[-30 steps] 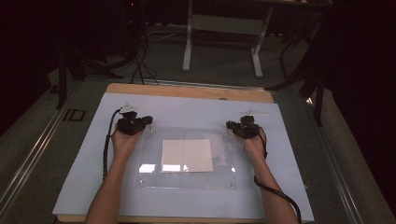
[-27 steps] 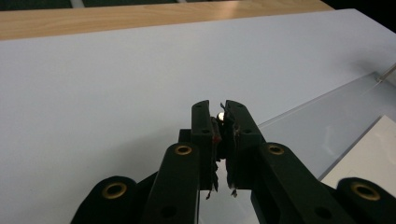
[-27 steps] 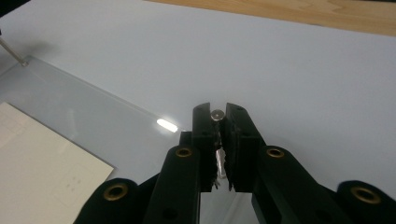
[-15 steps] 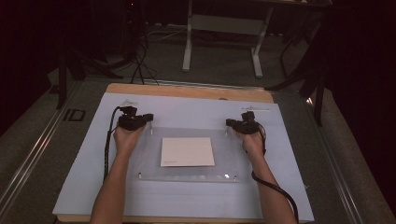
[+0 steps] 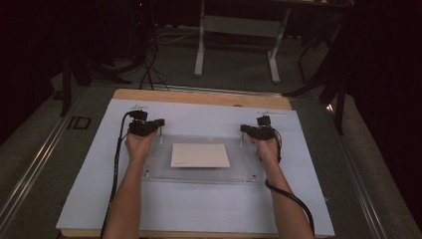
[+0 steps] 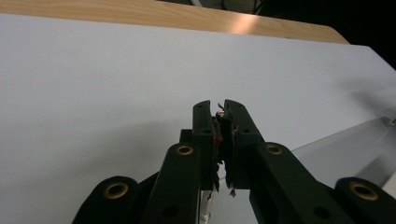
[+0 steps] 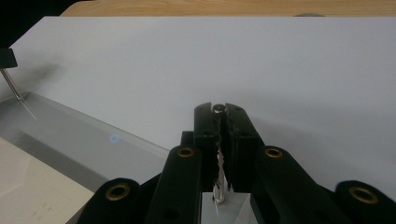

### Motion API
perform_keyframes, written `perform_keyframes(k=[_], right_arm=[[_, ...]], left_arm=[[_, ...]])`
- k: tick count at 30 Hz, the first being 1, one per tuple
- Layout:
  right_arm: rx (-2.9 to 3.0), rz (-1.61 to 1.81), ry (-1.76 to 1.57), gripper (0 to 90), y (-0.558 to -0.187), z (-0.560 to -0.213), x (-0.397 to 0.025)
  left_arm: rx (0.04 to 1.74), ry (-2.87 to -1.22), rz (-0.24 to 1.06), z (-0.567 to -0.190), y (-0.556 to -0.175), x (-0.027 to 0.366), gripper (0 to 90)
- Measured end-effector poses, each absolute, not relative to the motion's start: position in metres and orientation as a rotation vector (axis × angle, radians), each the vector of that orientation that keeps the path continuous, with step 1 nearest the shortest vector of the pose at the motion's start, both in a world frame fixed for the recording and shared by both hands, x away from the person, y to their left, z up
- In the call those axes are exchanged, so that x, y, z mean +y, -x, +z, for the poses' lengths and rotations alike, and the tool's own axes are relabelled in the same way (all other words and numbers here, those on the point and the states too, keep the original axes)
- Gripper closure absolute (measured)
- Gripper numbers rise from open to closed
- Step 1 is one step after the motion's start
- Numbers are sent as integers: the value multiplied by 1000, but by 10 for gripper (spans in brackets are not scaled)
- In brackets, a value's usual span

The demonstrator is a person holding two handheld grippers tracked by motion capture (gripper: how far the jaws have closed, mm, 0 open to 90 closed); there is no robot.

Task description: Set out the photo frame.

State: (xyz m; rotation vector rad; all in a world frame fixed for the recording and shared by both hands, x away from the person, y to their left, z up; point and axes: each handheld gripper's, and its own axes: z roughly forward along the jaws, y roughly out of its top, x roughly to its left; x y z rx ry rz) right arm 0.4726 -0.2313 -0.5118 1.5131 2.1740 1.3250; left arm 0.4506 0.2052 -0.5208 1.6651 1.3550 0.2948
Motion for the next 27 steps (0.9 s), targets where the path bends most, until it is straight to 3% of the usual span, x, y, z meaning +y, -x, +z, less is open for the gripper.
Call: perform_keyframes(k=[15,27], right_arm=[[2186,1302,-1484,839,-472,-510,-231],[2195,1316,-1362,751,-454,-500,-242]], left_arm=[[1374,-1658,318,-522,-451,201,846],[1393,-1651,304,-522,-453,201,845]])
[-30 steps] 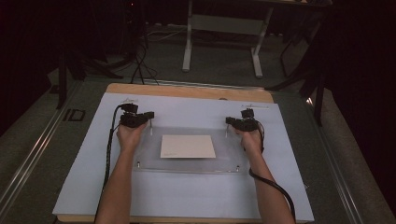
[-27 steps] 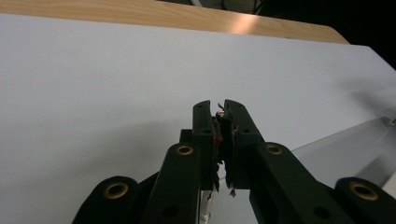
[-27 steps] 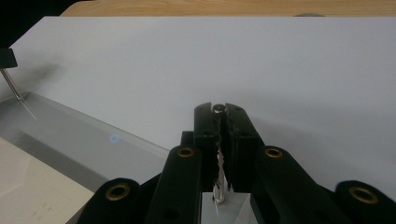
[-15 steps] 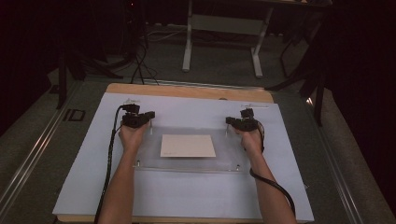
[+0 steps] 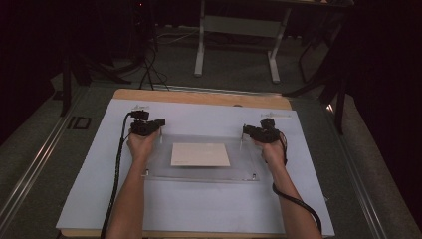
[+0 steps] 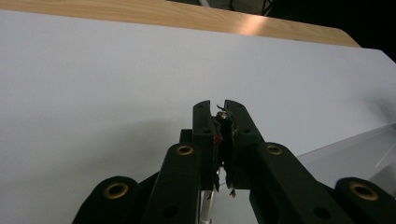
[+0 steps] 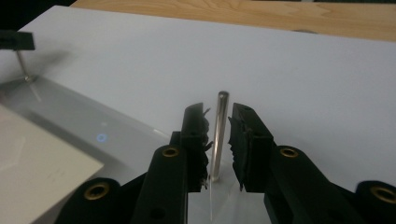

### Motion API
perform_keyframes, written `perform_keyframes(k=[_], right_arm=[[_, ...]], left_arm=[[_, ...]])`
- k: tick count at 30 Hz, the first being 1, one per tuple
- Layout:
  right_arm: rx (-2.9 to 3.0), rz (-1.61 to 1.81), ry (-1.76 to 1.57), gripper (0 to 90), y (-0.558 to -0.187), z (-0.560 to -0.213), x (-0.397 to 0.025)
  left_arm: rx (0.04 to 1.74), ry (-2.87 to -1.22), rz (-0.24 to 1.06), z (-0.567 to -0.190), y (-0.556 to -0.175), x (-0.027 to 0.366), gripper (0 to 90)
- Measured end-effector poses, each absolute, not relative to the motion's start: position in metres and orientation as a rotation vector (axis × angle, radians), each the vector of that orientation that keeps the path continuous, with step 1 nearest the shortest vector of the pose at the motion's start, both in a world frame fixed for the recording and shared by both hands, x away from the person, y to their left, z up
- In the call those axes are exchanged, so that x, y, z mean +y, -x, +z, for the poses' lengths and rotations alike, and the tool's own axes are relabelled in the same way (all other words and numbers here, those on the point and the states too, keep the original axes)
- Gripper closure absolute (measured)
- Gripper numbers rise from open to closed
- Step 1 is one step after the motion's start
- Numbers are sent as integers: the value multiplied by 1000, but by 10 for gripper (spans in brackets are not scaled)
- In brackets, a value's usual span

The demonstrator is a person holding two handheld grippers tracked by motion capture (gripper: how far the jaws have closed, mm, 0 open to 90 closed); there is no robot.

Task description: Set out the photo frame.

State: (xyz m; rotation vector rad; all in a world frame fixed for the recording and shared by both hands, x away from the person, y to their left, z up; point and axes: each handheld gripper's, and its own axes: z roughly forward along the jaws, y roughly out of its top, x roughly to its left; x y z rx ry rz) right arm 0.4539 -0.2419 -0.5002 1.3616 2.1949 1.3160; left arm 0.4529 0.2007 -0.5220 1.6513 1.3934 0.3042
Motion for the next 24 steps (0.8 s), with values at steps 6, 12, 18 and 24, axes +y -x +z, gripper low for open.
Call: perform_keyframes(k=[6,12,18,24], right_arm=[[2175,1362,-1299,738,-433,-497,-251],[2180,1343,-1248,717,-418,-500,-253],[2223,1316,-1194,724,-404,-503,-255],[2229,1279,-1175,676,-391,-508,-261]], left_arm=[[1395,-1650,298,-522,-454,201,844],[1399,-1649,294,-522,-454,201,843],[1404,-1645,286,-522,-455,201,842],[1408,-1650,281,-522,-455,201,842]])
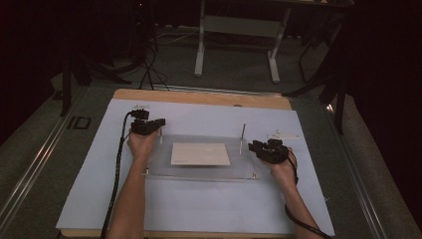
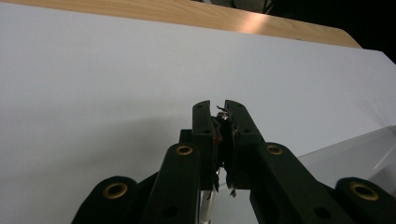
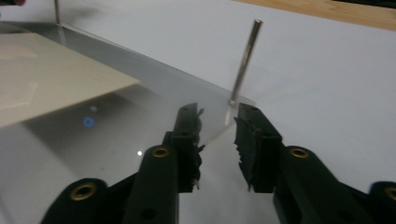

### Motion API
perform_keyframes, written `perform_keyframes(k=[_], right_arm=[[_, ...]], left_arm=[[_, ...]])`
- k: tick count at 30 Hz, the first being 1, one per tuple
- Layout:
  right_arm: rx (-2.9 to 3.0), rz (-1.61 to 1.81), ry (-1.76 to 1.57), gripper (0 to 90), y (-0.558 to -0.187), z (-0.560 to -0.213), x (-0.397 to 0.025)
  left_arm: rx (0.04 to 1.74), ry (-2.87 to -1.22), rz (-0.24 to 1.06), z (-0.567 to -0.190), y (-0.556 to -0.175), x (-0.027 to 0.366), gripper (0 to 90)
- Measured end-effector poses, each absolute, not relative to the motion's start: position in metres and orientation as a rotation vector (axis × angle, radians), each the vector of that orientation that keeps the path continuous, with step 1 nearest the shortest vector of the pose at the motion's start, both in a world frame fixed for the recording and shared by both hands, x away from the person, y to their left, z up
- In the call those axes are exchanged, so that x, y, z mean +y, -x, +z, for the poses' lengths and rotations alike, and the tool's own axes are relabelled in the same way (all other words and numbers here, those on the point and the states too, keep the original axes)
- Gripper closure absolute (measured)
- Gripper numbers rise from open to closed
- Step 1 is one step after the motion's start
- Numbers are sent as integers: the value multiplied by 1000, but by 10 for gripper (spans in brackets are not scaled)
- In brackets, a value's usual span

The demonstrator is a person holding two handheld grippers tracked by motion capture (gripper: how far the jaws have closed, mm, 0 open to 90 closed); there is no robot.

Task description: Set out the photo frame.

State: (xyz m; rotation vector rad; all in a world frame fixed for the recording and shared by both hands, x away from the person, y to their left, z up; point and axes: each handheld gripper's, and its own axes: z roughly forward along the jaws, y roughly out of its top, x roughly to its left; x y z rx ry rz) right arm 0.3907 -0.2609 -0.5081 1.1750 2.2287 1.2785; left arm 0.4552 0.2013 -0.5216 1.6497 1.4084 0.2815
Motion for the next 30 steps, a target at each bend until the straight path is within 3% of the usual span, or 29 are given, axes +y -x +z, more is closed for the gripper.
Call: perform_keyframes(k=[8,30], right_arm=[[2220,1197,-1181,587,-381,-514,-272],[2317,1225,-846,476,-359,-521,-255]], left_arm=[[1412,-1646,278,-522,-456,201,841],[1425,-1647,257,-521,-458,202,838]])
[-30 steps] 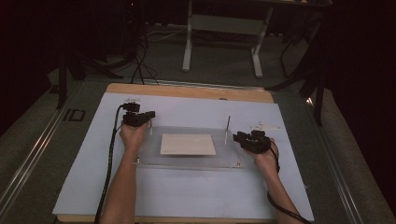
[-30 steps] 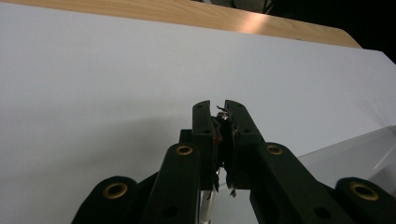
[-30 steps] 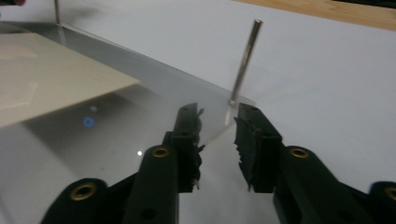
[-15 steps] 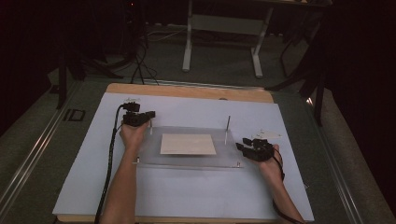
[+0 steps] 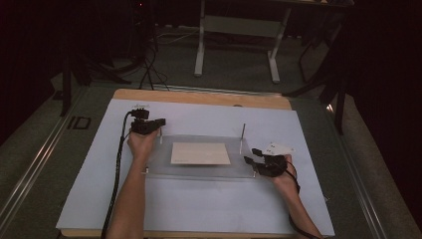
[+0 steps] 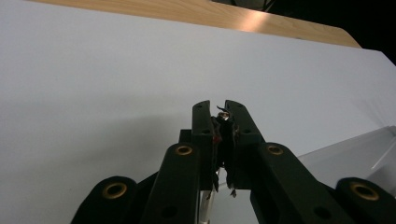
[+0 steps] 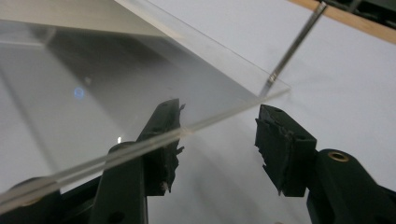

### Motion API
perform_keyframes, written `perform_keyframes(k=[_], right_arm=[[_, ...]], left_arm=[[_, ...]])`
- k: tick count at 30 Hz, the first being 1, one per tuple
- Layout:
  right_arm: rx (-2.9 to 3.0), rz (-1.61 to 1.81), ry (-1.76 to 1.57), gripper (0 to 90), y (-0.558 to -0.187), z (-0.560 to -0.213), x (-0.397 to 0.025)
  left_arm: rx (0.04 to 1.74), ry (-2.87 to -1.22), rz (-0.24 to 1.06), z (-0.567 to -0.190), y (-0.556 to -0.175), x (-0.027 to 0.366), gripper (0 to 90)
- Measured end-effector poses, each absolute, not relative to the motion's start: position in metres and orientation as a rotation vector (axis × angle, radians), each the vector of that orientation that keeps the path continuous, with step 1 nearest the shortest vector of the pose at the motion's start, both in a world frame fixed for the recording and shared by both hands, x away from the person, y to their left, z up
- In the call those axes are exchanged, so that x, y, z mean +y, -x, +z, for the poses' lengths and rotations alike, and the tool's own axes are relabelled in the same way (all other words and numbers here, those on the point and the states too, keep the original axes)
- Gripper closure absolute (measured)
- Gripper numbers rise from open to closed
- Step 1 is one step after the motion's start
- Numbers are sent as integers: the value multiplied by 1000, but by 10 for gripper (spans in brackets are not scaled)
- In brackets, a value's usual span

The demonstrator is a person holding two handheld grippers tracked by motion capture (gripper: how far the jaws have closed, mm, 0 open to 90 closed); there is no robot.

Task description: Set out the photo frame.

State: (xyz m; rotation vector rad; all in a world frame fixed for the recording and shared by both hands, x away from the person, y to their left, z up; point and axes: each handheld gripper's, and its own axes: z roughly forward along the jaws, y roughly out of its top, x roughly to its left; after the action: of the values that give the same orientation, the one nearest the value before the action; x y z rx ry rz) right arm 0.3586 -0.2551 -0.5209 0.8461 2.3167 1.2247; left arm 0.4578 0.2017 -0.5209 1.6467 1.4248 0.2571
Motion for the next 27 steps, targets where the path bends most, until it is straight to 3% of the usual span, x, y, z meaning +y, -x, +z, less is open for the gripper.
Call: perform_keyframes(k=[12,27], right_arm=[[2267,1287,-707,414,-352,-516,-251],[2258,1307,-608,412,-352,-516,-251]], left_arm=[[1444,-1610,205,-522,-460,204,828],[1450,-1615,186,-522,-461,205,819]])
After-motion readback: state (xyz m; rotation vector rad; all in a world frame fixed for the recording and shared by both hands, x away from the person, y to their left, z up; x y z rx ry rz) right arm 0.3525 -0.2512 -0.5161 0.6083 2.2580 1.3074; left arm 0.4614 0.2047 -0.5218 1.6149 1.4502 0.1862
